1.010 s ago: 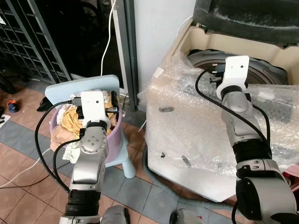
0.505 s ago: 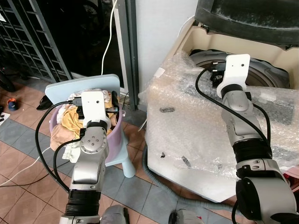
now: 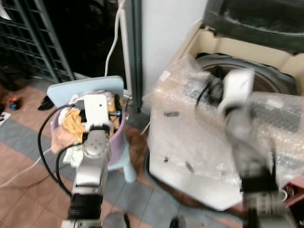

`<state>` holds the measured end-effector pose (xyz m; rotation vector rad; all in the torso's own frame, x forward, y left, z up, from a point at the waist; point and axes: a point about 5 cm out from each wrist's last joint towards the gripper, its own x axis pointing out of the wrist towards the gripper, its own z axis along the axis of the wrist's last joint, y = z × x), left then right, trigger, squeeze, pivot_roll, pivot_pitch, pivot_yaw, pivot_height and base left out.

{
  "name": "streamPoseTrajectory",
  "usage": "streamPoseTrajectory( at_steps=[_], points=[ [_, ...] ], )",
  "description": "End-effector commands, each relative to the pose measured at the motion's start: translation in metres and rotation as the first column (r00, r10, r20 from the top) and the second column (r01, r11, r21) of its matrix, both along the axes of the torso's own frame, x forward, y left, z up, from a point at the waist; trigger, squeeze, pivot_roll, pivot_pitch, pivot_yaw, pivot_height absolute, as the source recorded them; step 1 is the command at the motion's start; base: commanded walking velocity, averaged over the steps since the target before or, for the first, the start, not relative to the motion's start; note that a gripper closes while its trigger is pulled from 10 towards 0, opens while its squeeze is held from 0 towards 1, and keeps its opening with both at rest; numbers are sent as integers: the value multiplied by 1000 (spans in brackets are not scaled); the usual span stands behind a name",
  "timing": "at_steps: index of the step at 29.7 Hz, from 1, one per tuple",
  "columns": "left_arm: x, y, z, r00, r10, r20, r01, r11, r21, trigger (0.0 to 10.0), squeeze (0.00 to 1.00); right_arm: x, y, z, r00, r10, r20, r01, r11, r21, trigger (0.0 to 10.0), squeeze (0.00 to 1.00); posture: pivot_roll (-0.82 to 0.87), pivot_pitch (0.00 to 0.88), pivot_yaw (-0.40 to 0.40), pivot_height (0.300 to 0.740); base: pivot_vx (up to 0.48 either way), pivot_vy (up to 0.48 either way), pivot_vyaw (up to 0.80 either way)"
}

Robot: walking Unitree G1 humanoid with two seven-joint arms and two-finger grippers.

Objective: Clothes washing

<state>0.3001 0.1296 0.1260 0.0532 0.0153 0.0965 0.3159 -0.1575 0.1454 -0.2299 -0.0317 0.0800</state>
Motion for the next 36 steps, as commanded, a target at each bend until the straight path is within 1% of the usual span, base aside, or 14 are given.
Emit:
streamPoseTrajectory(
  at_steps=[1, 2, 4, 6, 7, 10, 11, 12, 13, 14, 15, 20, 26, 36],
  points=[
    [-1, 3, -2, 1000, 6, 1, -6, 1000, 4, 10000, 0, 1, 1, 5, 1000, 15, 8, -15, 999, 40, 10000, 686, -87, 0, -13, 740, 0, 0, 0],
    [-1, 3, -3, 1000, 7, -2, -7, 1000, 6, 10000, 0, 2, 1, 6, 1000, 13, 14, -14, 999, 52, 10000, 957, -85, 0, -12, 740, 0, 0, 0],
    [-1, 3, -3, 1000, 7, -3, -7, 1000, 8, 10000, 0, 2, 0, 6, 1000, 14, 20, -15, 998, 58, 10000, 1000, -85, 0, -12, 740, 0, 0, 0],
    [-1, 3, -2, 1000, 5, -1, -5, 1000, 8, 10000, 0, 1, -2, 8, 999, 17, 31, -18, 998, 64, 10000, 1000, -76, 0, -12, 740, 0, 0, 0],
    [-1, 1, -1, 1000, -1, 8, 1, 1000, 9, 10000, 0, -5, -2, 11, 999, 34, 40, -37, 997, 72, 10000, 1000, -68, 0, -8, 740, 0, 0, 0],
    [-4, 1, 1, 1000, -8, 21, 8, 1000, 6, 10000, 0, -12, 0, 14, 996, 60, 65, -63, 997, 45, 10000, 1000, -61, 0, 2, 740, 0, 0, 0],
    [-7, 1, 1, 1000, -8, 22, 8, 1000, 7, 10000, 0, -13, 2, 15, 993, 77, 85, -78, 997, 7, 10000, 1000, -60, 0, 10, 740, 0, 0, 0],
    [-10, 0, 0, 1000, -13, 17, 13, 1000, 12, 10000, 0, -14, 3, 16, 992, 83, 100, -82, 997, -9, 10000, 914, -58, 0, 20, 740, 0, 0, 0],
    [-10, 0, 0, 1000, -14, 16, 14, 1000, 13, 10000, 0, -15, 4, 17, 991, 83, 102, -82, 997, -9, 10000, 914, -58, 0, 20, 740, 0, 0, 0],
    [-13, -3, 0, 1000, -21, 22, 21, 1000, 9, 10000, 0, -15, 3, 18, 991, 78, 107, -79, 997, -2, 10000, 494, -57, 0, 29, 740, 0, 0, 0],
    [-14, -7, 0, 999, -51, 19, 51, 999, 7, 10000, 0, -16, 2, 17, 992, 69, 104, -69, 998, -3, 10000, 0, -57, 0, 32, 740, 0, 0, 0],
    [-15, -11, 0, 997, -83, 5, 83, 996, 11, 10000, 0, -24, 0, 11, 995, 52, 81, -53, 999, 7, 10000, 0, -50, 0, 41, 740, -111, 0, 0],
    [-18, -3, 3, 997, -79, -3, 79, 997, 25, 10000, 0, -32, 7, 12, 995, 62, 72, -63, 998, 9, 10000, 0, -46, 34, 60, 740, -294, 0, 0],
    [-26, -4, -2, 996, -83, -35, 84, 996, 23, 10000, 0, -36, 2, 5, 999, 22, 42, -23, 1000, 20, 10000, 0, -39, 16, 62, 740, -196, 0, -697]
  ],
)
